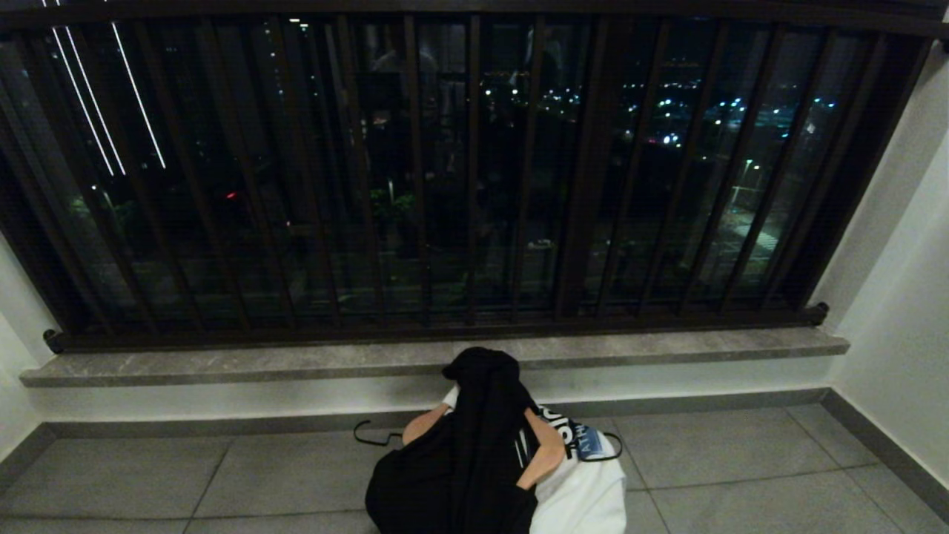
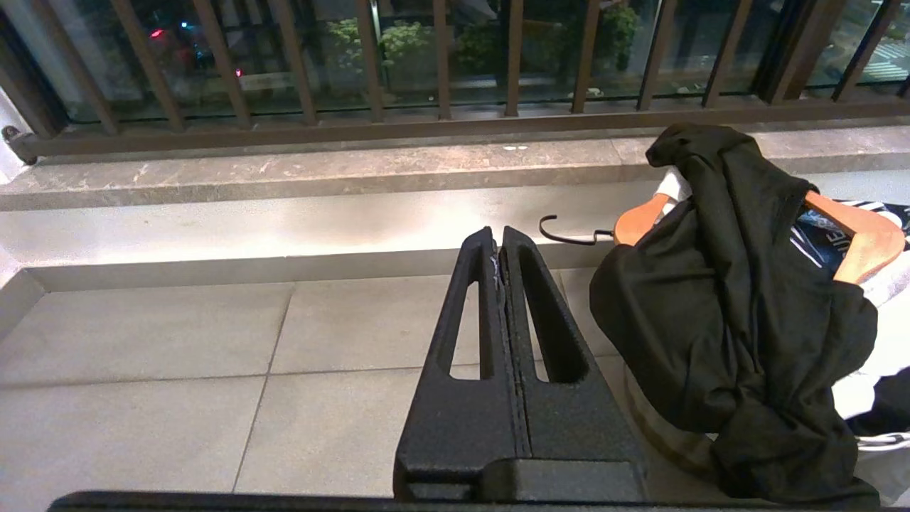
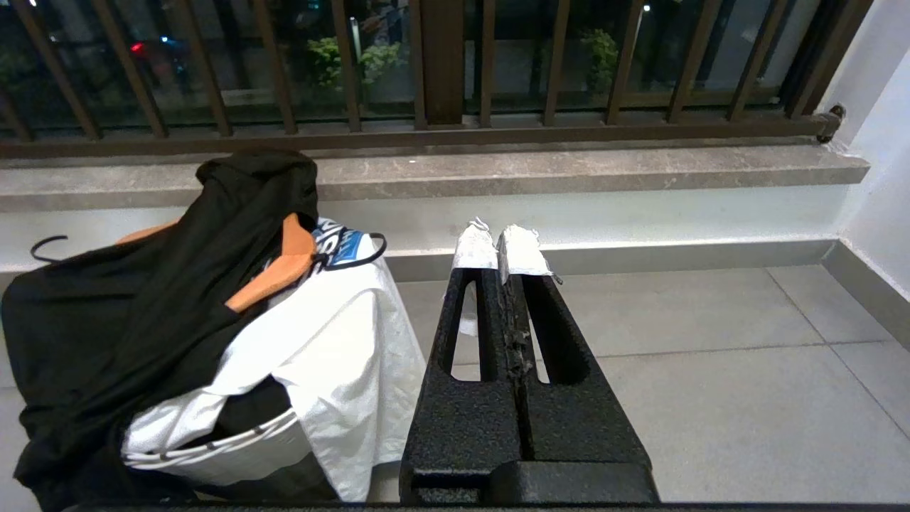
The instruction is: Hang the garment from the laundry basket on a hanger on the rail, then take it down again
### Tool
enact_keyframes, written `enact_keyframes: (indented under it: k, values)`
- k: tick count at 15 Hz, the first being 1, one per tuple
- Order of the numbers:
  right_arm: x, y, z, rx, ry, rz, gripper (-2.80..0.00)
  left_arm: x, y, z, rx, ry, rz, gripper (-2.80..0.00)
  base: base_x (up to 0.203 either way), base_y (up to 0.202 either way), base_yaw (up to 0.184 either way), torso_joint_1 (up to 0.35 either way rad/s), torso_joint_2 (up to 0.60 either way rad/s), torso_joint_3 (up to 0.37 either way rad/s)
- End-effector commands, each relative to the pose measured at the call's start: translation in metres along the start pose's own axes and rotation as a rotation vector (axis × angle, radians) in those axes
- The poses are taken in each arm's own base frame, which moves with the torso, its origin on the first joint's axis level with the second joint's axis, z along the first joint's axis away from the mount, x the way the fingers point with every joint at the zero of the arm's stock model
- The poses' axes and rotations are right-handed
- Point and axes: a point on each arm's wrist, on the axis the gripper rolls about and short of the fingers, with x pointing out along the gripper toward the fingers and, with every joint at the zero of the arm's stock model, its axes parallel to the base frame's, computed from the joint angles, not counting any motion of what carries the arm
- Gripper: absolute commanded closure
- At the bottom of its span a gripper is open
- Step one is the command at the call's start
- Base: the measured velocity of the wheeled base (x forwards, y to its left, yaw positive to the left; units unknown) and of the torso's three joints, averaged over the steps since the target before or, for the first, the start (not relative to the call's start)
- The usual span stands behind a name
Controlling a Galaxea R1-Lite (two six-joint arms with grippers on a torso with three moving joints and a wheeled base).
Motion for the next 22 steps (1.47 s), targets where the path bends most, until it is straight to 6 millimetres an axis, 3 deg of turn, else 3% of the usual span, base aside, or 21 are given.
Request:
enact_keyframes:
  k: [1, 22]
  values:
    - [0.0, 0.0, 0.0, -0.001, 0.0, -0.001, 0.0, 0.0001, 0.0, 0.0, 0.0, 0.001, 0.0, 0.0, 0.0, 0.0, 0.0, 0.0, 0.0, 0.0]
    - [0.0, 0.0, 0.0, 0.0, 0.0, 0.0, 0.0, 0.0002, 0.0001, -0.0003, -0.011, 0.001, 0.004, 0.0, 0.0, 0.0, 0.0, 0.0, 0.0, 0.0]
